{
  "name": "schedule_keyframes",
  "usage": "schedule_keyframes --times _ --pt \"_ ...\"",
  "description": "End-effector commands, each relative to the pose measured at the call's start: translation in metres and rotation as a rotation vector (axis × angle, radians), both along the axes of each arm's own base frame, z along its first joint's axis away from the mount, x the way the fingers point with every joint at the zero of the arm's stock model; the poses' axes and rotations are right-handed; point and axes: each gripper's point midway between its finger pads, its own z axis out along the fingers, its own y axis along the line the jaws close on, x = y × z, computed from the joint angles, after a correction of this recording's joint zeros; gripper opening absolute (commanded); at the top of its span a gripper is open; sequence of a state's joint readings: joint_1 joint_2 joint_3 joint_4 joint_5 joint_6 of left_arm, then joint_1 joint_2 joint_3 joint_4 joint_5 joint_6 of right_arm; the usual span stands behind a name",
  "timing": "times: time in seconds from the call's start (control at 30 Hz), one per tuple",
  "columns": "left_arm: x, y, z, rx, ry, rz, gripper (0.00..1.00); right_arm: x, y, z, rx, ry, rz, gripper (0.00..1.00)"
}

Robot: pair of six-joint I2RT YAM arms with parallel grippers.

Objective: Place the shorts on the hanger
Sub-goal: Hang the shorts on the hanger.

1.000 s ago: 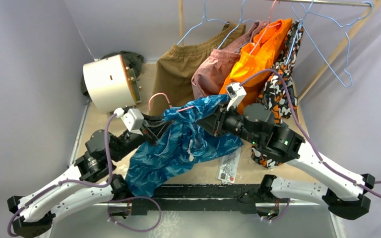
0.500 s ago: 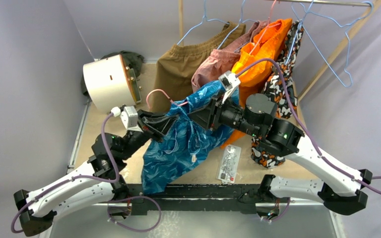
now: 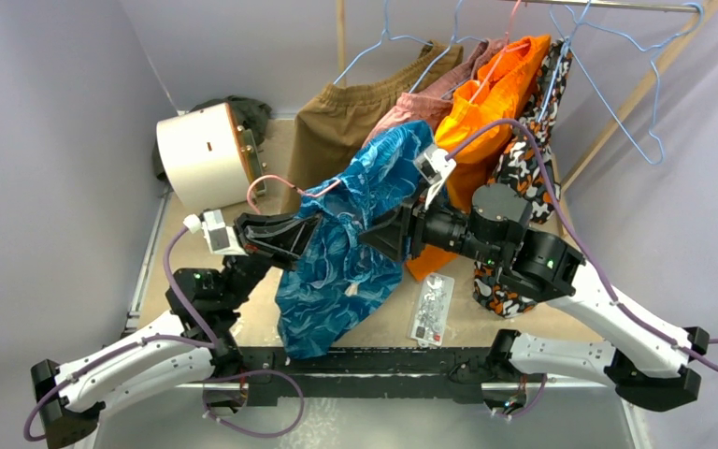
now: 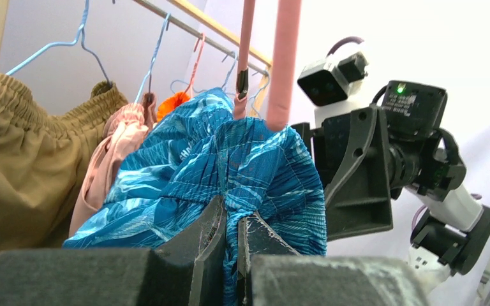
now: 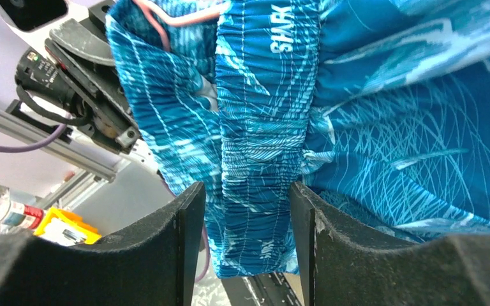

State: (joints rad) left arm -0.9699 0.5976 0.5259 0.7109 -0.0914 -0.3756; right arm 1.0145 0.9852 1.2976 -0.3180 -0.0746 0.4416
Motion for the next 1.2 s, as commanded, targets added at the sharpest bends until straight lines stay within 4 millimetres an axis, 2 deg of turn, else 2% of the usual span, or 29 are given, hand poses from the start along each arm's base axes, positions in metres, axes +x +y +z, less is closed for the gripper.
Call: schedule_keyframes --times 0.0,0.13,0.23,0.47,0.57,0.67,0.8,0.93,1.0,1.1,1.17 --pt "-0.022 0.032 0.056 -0.23 -0.103 -0.025 0.0 -0.014 -0.009 0.026 0.025 -0.082 0.054 0.56" --pt "-0.026 0.037 0.06 -0.249 -0.114 -0.033 0.0 -0.024 -0.02 0.037 0.046 -0.128 0.084 0.62" --pt "-0.032 0.044 0.064 -0.271 -0.126 -0.044 0.0 -0.034 -0.03 0.054 0.075 -0.181 0.105 0.65" --pt "-0.053 0.058 0.07 -0.321 -0.158 -0.11 0.0 -0.067 -0.053 0.119 0.238 -0.373 0.2 0.68" --pt "-0.063 0.06 0.071 -0.324 -0.173 -0.149 0.0 -0.071 -0.061 0.145 0.302 -0.443 0.192 0.68" --pt "-0.073 0.064 0.074 -0.332 -0.191 -0.184 0.0 -0.067 -0.062 0.158 0.31 -0.479 0.166 0.68" --pt "-0.083 0.067 0.074 -0.307 -0.206 -0.21 0.0 -0.061 -0.06 0.172 0.326 -0.517 0.143 0.68" --pt "-0.085 0.075 0.069 -0.299 -0.189 -0.196 0.0 -0.055 -0.06 0.186 0.333 -0.532 0.11 0.68" --pt "-0.083 0.08 0.065 -0.3 -0.175 -0.175 0.0 -0.047 -0.062 0.186 0.324 -0.513 0.069 0.68" --pt "-0.08 0.087 0.064 -0.302 -0.161 -0.141 0.0 -0.044 -0.054 0.174 0.294 -0.46 0.076 0.67" --pt "-0.078 0.088 0.064 -0.292 -0.155 -0.121 0.0 -0.05 -0.044 0.165 0.277 -0.429 0.139 0.75"
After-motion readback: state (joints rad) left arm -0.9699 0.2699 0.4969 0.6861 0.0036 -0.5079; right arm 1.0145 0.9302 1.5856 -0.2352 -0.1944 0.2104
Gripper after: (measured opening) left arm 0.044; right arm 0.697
